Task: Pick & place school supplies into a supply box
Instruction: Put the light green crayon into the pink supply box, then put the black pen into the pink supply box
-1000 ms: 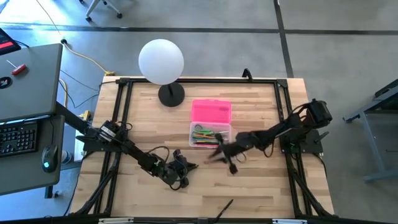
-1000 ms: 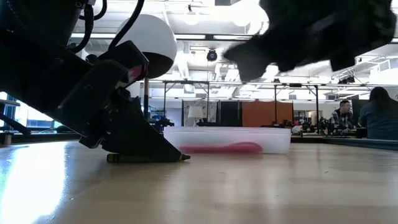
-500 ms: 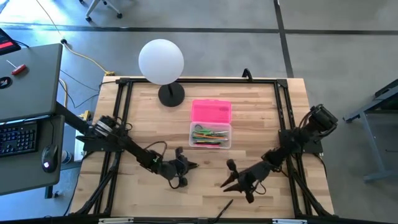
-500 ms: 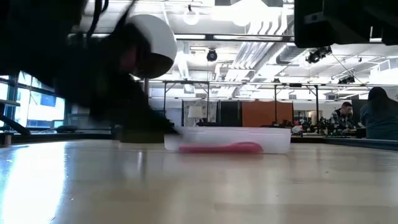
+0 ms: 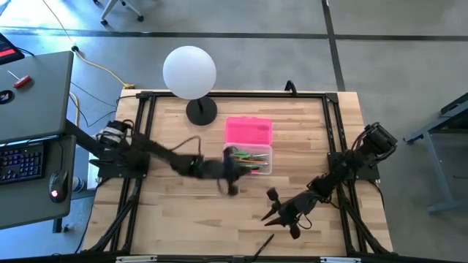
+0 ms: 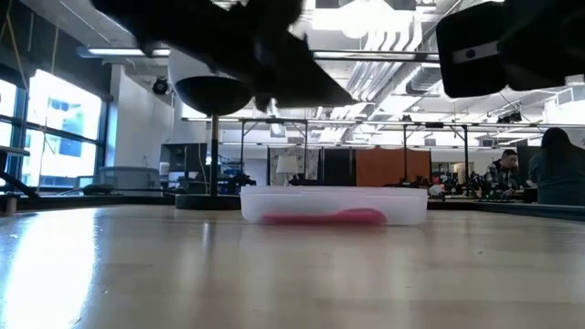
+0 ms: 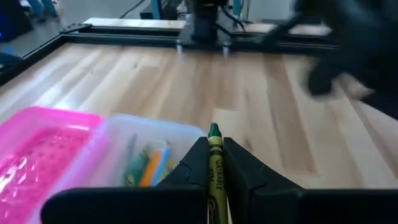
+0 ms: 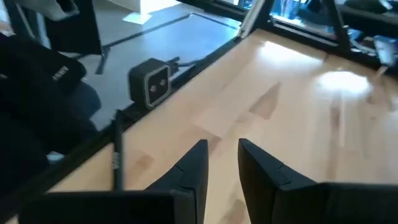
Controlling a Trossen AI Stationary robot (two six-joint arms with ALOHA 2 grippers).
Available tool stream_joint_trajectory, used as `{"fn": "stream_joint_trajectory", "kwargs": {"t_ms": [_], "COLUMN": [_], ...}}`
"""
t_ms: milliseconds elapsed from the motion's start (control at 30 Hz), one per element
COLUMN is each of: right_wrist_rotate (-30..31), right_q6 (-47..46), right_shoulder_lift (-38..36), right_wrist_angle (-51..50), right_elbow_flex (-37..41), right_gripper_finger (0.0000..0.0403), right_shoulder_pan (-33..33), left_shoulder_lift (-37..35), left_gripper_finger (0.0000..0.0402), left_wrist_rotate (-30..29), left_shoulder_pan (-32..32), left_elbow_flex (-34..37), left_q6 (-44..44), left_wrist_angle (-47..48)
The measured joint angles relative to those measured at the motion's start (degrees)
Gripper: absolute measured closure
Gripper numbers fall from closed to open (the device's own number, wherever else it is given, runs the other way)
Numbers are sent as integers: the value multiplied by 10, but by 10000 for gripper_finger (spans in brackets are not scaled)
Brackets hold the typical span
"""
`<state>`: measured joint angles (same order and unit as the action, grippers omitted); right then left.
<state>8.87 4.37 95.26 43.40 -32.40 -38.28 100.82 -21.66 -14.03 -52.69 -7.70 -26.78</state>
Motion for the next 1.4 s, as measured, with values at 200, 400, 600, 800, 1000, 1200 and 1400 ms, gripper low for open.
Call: {"fn": "stream_joint_trajectory", "kwargs": {"t_ms": [200,400,600,800,1000,1200,1400], "right_wrist_rotate": [-19,8,-4,-16,-16,-64,-33], "right_q6": [-16,-43,-12,-7,9,-43,-10], "right_shoulder_lift": [6,63,136,188,191,192,192], "right_wrist_angle": [7,15,15,14,14,14,-47], "right_elbow_flex": [0,-18,-71,-116,-127,-127,-127], "right_gripper_finger": [336,336,336,336,336,336,336], "right_shoulder_pan": [-15,-40,-50,-49,-49,-55,-70], "left_shoulder_lift": [25,72,113,120,120,120,120], "left_gripper_finger": [343,324,324,307,251,192,162], "left_wrist_rotate": [116,199,189,182,181,181,192], "left_shoulder_pan": [105,154,156,156,156,155,155], "left_elbow_flex": [-25,-31,-31,-31,-33,-51,-95], "left_q6": [-3,-29,-62,-89,-93,-92,-74], "left_wrist_angle": [-1,2,3,2,-5,-1,-1]}}
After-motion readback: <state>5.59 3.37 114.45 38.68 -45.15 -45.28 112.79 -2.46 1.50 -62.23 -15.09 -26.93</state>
